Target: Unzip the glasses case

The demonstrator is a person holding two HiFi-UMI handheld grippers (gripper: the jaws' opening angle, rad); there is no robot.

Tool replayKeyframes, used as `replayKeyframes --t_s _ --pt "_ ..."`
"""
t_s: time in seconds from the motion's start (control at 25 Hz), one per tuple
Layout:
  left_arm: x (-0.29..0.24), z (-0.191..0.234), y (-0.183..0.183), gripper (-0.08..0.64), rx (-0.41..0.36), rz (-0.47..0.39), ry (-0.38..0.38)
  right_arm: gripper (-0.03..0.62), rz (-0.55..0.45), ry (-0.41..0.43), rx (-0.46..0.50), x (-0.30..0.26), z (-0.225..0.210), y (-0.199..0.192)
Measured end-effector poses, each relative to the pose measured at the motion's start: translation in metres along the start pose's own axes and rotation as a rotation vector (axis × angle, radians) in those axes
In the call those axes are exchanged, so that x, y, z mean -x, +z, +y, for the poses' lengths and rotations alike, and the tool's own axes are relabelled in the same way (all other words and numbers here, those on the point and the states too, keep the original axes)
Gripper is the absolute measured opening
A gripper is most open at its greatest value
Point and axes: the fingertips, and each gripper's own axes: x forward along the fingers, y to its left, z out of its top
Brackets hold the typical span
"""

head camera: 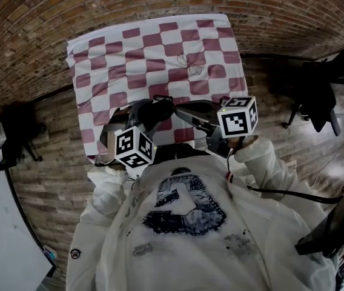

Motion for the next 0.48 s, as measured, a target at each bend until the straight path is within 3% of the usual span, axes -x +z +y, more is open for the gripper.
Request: replayKeyframes --t_s 0.48 --pt "-0.0068 0.0040 -0.0074 0.258 -0.010 0.069 0.008 0.012 0.013 -0.032 0.013 -0.0063 -0.0039 0.0004"
